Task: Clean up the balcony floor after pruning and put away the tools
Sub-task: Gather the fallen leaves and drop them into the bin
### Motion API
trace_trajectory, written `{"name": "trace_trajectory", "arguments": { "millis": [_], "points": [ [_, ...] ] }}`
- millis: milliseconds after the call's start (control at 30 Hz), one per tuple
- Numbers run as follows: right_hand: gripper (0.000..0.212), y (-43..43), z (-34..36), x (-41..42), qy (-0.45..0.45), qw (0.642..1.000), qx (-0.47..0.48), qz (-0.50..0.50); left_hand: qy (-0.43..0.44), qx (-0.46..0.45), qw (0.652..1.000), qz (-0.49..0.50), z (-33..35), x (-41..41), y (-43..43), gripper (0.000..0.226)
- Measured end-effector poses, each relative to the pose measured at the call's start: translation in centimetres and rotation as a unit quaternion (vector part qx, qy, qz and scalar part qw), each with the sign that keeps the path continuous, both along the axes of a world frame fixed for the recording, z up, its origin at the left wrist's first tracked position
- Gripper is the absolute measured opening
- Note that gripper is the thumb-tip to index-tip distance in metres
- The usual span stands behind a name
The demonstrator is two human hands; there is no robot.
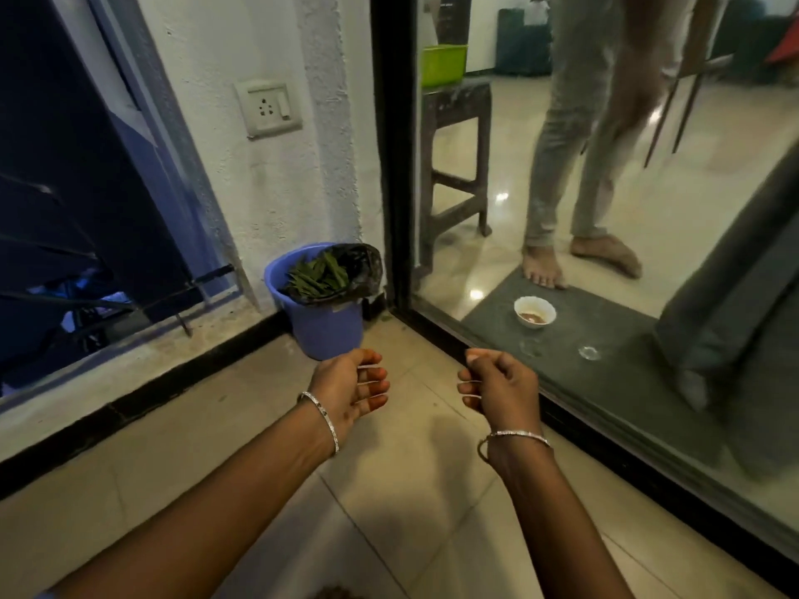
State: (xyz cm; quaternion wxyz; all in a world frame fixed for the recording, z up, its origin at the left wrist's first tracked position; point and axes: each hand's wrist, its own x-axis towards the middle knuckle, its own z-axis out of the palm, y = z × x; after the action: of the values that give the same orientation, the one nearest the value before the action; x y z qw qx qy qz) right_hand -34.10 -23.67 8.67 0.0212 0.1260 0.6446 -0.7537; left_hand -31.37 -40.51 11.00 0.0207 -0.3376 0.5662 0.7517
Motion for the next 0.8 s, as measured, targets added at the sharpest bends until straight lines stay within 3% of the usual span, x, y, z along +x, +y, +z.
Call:
{"name": "trace_trajectory", "arguments": {
  "millis": [367,667,800],
  "points": [
    [0.013,14.1,4.7,7.0,0.013,0.992,-0.038,-0.116,-0.038,-0.082,0.976,-0.199,7.2,7.0,11.9,0.025],
    [0.011,24.5,6.0,14.1,0.032,0.964,0.016,-0.264,0.015,0.081,0.946,-0.314,5.9,9.3,24.6,0.024],
    [0.011,27.5,5.4,18.4,0.03,0.939,0.037,-0.341,0.01,0.07,0.93,-0.36,1.8,10.3,28.3,0.027]
  ]
}}
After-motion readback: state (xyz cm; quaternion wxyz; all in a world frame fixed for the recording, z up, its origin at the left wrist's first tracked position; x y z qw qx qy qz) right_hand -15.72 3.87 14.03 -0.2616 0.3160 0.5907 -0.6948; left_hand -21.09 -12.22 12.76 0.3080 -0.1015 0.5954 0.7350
